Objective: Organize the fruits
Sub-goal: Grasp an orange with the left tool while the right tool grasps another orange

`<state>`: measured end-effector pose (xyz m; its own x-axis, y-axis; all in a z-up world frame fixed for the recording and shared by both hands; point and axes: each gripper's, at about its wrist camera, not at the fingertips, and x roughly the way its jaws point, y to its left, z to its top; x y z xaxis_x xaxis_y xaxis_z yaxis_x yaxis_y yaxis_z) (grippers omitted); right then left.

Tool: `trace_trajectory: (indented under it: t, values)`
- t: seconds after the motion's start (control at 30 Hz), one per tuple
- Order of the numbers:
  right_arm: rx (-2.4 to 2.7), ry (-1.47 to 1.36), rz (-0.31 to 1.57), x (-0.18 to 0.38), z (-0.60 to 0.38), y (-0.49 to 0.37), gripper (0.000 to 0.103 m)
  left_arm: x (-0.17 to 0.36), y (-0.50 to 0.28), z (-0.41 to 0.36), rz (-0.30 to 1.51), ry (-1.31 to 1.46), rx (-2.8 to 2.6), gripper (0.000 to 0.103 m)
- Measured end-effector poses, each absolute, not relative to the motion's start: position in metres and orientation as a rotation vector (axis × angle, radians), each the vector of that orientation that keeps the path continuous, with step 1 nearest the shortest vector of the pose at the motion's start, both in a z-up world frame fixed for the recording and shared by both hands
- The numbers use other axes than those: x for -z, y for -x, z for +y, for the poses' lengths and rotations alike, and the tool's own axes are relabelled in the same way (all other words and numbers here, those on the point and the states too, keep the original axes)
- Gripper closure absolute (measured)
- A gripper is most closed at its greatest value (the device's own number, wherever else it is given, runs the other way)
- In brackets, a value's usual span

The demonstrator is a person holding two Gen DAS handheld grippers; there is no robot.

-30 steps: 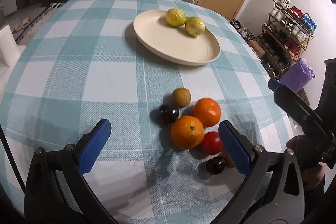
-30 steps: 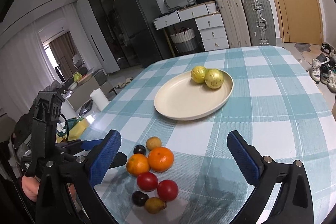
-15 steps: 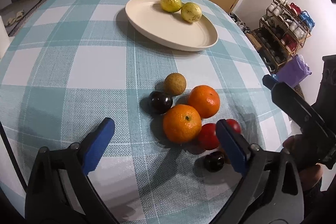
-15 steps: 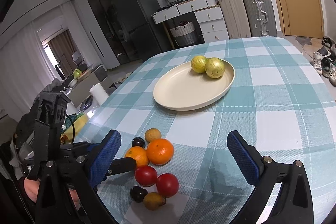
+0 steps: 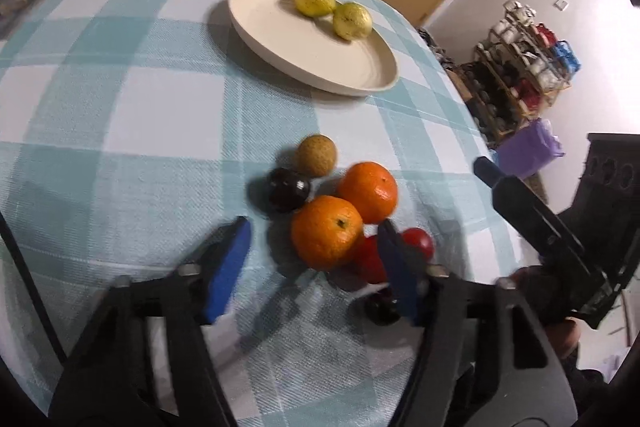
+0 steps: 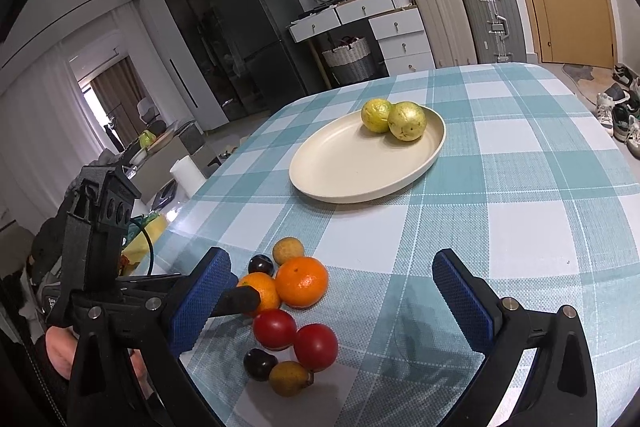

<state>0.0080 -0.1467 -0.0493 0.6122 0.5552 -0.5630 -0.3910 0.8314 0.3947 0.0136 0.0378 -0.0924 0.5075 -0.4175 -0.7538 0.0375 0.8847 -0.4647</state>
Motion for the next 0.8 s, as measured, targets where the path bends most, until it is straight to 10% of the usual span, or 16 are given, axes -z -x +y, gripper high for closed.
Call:
trace_trajectory:
  t: [0.8]
  values:
    - [-0.568, -0.265, 0.767, 0.056, -0.145, -0.010, 0.000, 0.084, -0.005, 0.056, 0.971, 0.541, 0.400, 0.069]
